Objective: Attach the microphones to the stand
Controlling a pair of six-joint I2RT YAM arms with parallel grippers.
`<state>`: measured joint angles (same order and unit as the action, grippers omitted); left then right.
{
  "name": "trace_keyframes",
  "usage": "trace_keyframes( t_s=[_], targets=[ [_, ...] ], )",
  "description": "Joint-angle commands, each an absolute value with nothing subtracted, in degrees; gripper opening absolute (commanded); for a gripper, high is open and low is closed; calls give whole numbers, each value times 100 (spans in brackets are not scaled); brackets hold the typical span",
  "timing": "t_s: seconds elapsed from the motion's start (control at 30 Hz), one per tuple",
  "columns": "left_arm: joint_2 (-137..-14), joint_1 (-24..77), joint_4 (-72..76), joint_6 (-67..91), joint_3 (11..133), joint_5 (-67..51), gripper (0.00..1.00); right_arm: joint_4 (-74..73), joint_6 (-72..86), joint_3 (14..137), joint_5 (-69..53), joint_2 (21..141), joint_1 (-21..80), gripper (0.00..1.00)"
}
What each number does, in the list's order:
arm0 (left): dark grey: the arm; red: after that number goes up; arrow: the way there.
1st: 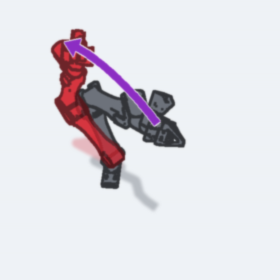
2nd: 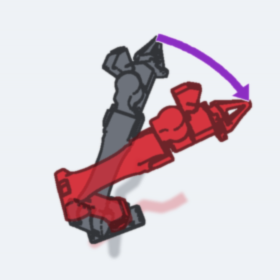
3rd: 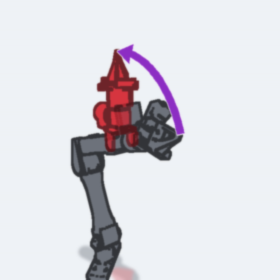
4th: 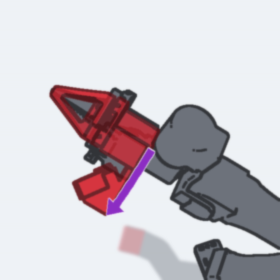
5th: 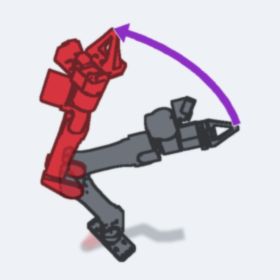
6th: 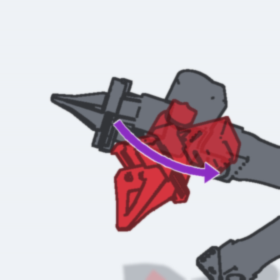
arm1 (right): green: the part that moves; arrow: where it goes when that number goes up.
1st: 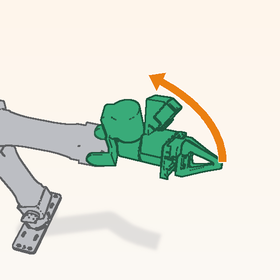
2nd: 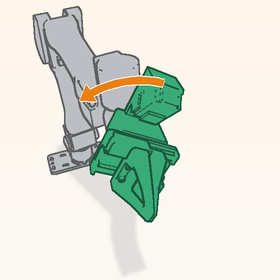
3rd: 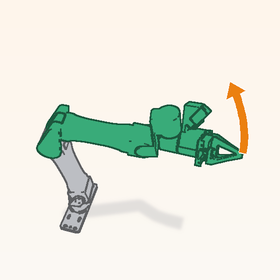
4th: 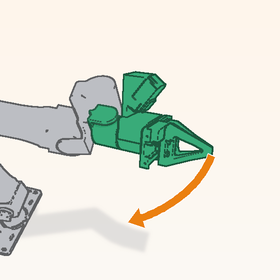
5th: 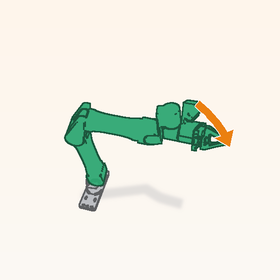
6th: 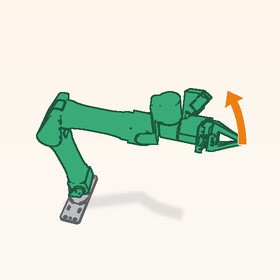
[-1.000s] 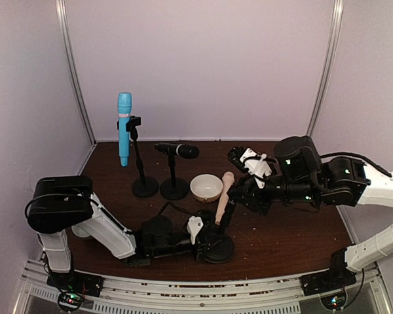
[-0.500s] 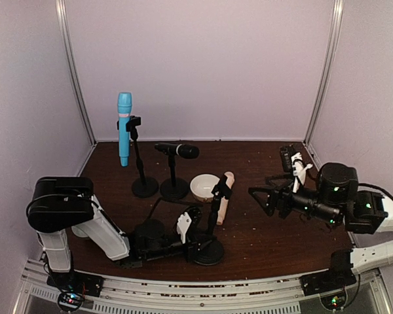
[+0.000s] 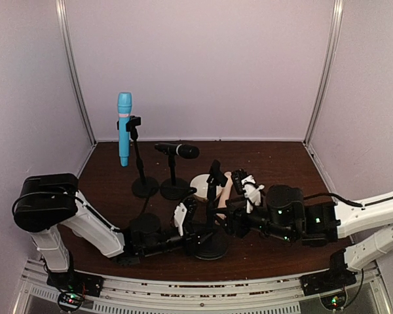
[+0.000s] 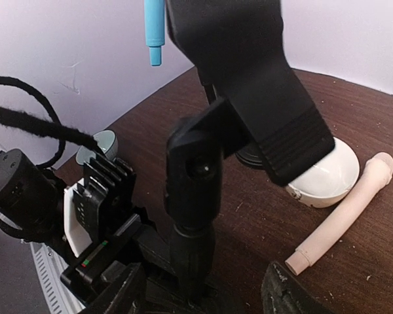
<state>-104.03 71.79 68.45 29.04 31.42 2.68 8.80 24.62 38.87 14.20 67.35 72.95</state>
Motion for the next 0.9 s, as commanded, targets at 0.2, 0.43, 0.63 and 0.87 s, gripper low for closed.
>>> trace_keyframes(
  t_s=[0.2,0.43,0.63,0.87],
  targets=[
    [-10213,7163,7637,2833,3224,83,0,1137,2316,4444,1530,7277,7348,54],
    [-10222,7163,7633,2769,3252,-4,0,1025,2483,4579,1458,7555,7331,45],
    [-10222,7172,7693,2762,3204,22,0,923,2706,4630,1382,7649,7266,34],
    [-10230,7171,7776,2725,3139,-18,0,1125,2619,4455,963,7593,7084,2]
  ],
)
